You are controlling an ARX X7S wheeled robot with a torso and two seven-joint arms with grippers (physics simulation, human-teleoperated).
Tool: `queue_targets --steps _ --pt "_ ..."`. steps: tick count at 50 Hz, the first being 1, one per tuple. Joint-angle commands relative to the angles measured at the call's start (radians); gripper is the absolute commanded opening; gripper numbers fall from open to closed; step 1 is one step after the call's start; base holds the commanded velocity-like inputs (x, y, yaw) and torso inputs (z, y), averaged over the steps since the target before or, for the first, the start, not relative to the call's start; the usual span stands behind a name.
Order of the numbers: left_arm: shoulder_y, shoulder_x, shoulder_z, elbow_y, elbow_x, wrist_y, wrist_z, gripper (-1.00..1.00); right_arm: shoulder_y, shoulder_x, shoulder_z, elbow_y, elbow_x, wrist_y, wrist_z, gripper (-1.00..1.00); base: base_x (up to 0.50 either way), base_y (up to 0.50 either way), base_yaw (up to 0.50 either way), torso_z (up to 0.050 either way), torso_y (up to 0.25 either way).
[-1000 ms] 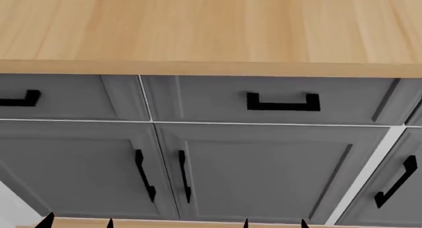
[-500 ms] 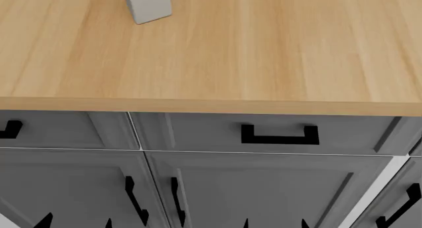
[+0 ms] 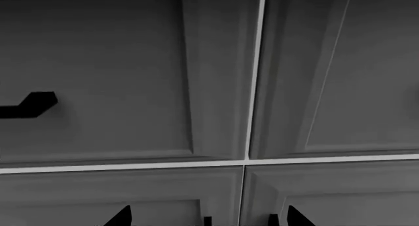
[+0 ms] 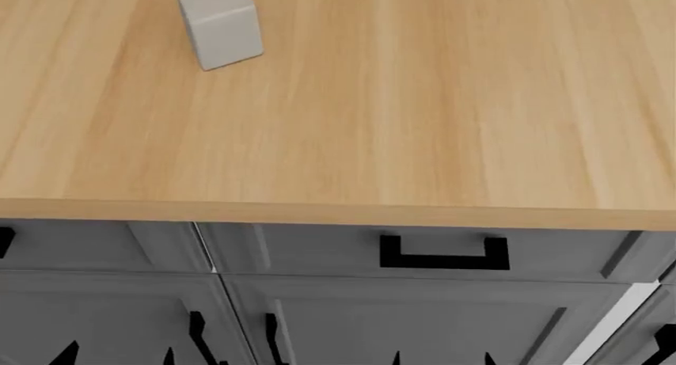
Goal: Open the right drawer.
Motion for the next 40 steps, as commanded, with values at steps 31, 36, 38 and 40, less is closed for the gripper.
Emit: queue_targets --steps 31,36,38,40 --pt "-0.008 -0.010 0.014 -0.020 -0.006 -0.007 -0.028 1.00 0.054 0.083 -0.094 -0.137 -0.282 0.288 0.163 1.00 0.00 0.00 0.00 0.000 0.000" --pt "-0.008 -0.011 0.015 -0.018 -0.015 -0.009 -0.027 1.00 0.088 0.093 -0.144 -0.128 -0.380 0.364 0.182 1.00 0.00 0.00 0.00 0.000 0.000" --pt "-0.006 -0.013 0.017 -0.010 -0.015 -0.013 -0.028 1.00 0.102 0.092 -0.160 -0.127 -0.404 0.392 0.182 1.00 0.00 0.00 0.00 0.000 0.000" --pt "-0.004 -0.011 0.012 -0.009 -0.036 -0.014 -0.020 1.00 0.123 0.095 -0.197 -0.112 -0.454 0.421 0.181 1.00 0.00 0.00 0.00 0.000 0.000"
